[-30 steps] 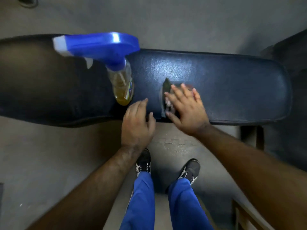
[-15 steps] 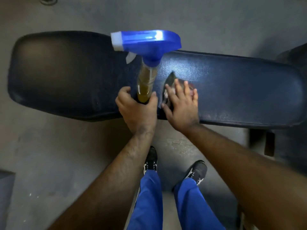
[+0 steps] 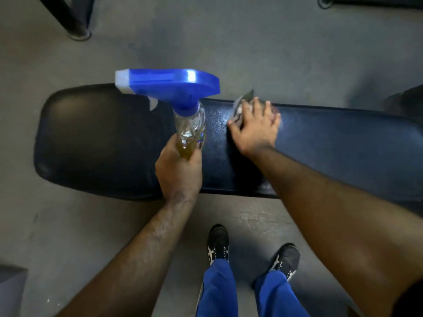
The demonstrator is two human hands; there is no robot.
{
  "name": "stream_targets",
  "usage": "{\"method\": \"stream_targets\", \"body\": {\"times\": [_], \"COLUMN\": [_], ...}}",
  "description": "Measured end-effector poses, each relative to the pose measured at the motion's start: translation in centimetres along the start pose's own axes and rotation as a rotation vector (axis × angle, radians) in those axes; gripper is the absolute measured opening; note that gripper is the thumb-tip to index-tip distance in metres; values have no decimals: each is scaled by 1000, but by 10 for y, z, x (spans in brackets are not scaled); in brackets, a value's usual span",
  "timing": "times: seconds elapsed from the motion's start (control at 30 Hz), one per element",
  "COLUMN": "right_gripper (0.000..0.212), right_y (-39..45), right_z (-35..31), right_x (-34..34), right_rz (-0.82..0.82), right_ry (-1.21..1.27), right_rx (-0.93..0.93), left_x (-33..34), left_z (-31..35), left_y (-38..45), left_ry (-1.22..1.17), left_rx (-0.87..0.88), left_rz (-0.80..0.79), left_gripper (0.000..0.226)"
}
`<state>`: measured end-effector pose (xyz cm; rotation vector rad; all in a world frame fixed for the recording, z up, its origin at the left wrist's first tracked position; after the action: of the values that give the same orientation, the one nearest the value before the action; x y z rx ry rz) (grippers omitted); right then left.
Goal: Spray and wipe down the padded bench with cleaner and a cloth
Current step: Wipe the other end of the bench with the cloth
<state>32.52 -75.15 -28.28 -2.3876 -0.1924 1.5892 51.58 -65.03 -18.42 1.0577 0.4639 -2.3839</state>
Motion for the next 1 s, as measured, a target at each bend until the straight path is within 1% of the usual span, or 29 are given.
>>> {"method": "stream_targets", "body": {"times": [0.03,0.07,0.1,0.13,0.17,0.2,0.23,0.27,0.3,0.33,0.4,0.43,0.47,0.5,0.53,0.6,0.63,0.7,0.77,0.8,0.83,0.9,0.97,1.0], "right_gripper": [69,71,72,73,74,75,76,77,79,80,80,79,78,76,74,65,61,54,49,48,46,40,30,26], "right_y": [-9,-25,-41,-51,-51,-43,-38,-40,-51,-68,-114,-131,-137,-133,-127,-126,-132,-144,-151,-152,-152,-157,-173,-183], "right_z": [-21,-37,-42,-36,-25,-12,1,4,-2,-13,-24,-18,-9,1,7,4,-3,-15,-11,-7,-2,13,25,29], "right_x": [6,13,18,17,13,9,5,5,9,16,33,36,33,30,27,24,25,27,18,8,-1,-19,-34,-41], "right_rz": [-21,-59,-99,-123,-113,-67,-29,-22,-24,-34,-125,-164,-176,-157,-132,-95,-66,-66,-136,-173,-203,-239,-255,-249], "right_ry": [-33,-51,-66,-71,-64,-50,-22,2,1,-14,-26,-60,-92,-106,-82,40,91,122,160,212,297,487,709,830], "right_rx": [-140,-322,-475,-550,-517,-386,-190,-34,-11,-108,-409,-518,-570,-553,-467,-234,-183,-216,-277,-278,-234,-13,214,291], "left_x": [-3,-5,-7,-10,-12,-14,-14,-14,-15,-15,-15,-15,-17,-19,-19,-20,-21,-22,-25,-27,-28,-32,-36,-40], "left_z": [3,5,6,6,6,5,2,-1,-3,-4,-5,-5,-6,-6,-7,-10,-12,-12,-8,-6,-3,4,16,23], "left_y": [4,7,9,9,9,9,8,6,3,0,-7,-11,-15,-19,-23,-30,-33,-41,-51,-55,-59,-72,-85,-93], "left_ry": [1,-4,-11,-20,-29,-40,-47,-49,-46,-45,-47,-57,-71,-84,-88,-84,-86,-84,-61,-46,-32,-39,-58,-66], "left_rx": [14,25,28,23,14,4,-7,-17,-24,-24,-21,-23,-28,-27,-19,-15,-21,-24,-14,-11,-8,-5,6,14], "left_rz": [4,6,1,-5,-11,-19,-28,-35,-40,-46,-57,-63,-64,-65,-69,-85,-91,-107,-131,-139,-152,-176,-198,-209], "left_gripper": [10,9,8,8,9,11,13,16,19,22,25,25,24,25,25,23,22,24,25,24,22,20,24,28]}}
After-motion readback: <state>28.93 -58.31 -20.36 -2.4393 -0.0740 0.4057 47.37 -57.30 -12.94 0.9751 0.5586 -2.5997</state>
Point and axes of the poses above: each hand's wrist, its own y-axis towards the middle knuckle, its own x-axis out of the palm, z = x × y, the point moved 6 cm from there along y, towards the middle knuckle, and after that the axes turned 6 degrees about y, right-handed, at the moved point
